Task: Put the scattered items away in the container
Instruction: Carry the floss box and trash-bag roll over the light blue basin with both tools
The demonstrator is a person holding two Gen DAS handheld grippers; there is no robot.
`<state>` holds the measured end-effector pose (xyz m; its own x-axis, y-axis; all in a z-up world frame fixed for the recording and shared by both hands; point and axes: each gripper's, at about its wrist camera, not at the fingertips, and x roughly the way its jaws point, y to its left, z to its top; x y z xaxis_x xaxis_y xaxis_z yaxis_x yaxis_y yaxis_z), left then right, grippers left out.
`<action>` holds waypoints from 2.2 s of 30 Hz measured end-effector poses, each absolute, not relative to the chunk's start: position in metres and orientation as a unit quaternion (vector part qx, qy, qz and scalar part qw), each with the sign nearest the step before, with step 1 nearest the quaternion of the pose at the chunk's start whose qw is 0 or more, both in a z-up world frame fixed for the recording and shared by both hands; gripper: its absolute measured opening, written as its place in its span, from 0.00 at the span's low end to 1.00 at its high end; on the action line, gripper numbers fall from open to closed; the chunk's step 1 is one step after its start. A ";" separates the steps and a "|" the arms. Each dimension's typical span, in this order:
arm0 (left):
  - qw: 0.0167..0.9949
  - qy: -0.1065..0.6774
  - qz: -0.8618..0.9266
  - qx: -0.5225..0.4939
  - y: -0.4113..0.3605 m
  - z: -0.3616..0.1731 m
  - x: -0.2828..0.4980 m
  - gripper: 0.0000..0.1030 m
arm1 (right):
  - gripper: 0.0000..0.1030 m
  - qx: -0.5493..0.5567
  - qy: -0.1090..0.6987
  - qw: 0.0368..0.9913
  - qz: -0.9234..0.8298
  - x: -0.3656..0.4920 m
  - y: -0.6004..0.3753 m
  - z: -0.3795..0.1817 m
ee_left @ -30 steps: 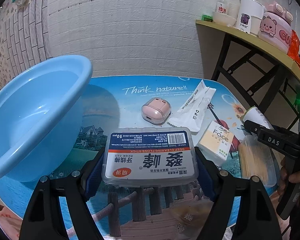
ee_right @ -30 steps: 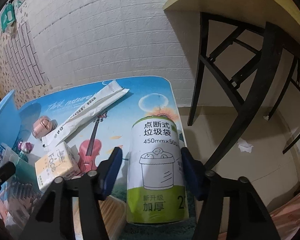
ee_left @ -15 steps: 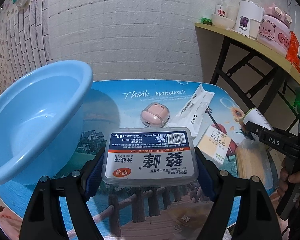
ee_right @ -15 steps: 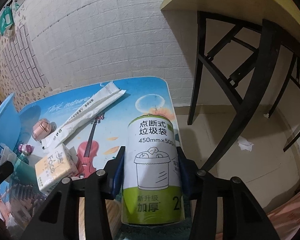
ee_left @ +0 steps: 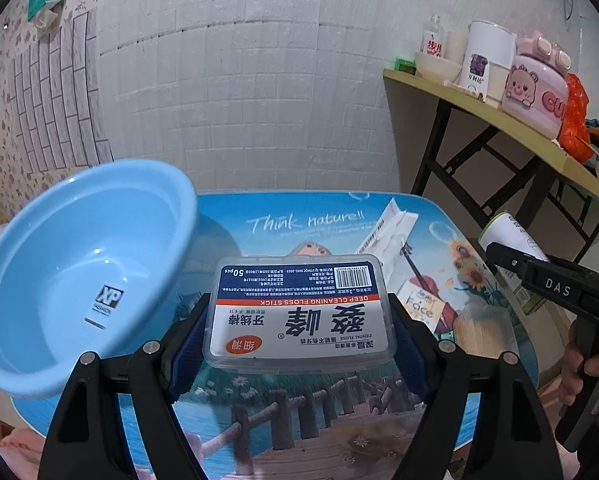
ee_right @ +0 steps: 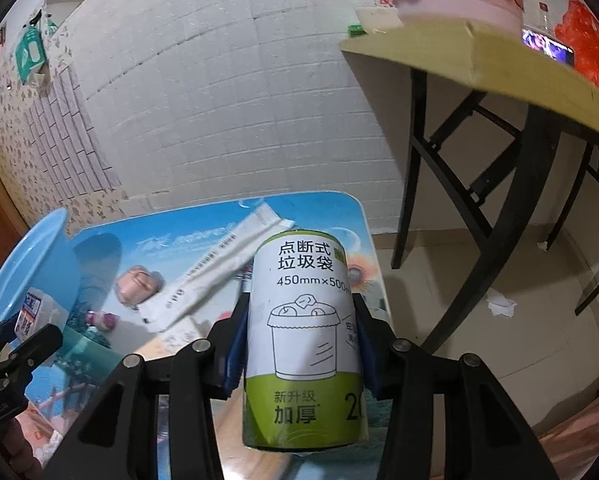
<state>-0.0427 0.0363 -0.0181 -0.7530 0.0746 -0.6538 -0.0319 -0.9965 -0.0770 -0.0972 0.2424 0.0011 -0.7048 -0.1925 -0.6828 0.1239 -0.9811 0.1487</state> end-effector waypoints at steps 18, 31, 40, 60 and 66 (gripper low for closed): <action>0.026 -0.032 0.952 -0.302 -0.005 0.040 -0.023 0.77 | 0.46 0.341 -0.070 0.179 -0.920 -0.065 0.166 0.064; -0.006 -0.037 0.953 -0.302 -0.058 0.043 -0.016 0.77 | 0.46 0.338 -0.063 0.215 -0.914 -0.055 0.110 0.070; -0.040 -0.044 0.953 -0.296 -0.099 0.041 -0.012 0.77 | 0.46 0.341 -0.047 0.248 -0.906 -0.048 0.072 0.074; -0.080 -0.054 0.947 -0.306 -0.161 0.028 -0.029 0.77 | 0.46 0.333 -0.026 0.310 -0.890 -0.064 -0.023 0.083; -0.084 -0.051 0.942 -0.321 -0.173 0.020 -0.036 0.77 | 0.46 0.342 -0.020 0.313 -0.886 -0.070 -0.038 0.075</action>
<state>-0.0358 -0.1726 0.0198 -0.7800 -0.1246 -0.6133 0.1905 -0.9807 -0.0430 -0.0700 -0.0377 0.0745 -0.5702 -0.5689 -0.5926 0.5411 -0.8029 0.2501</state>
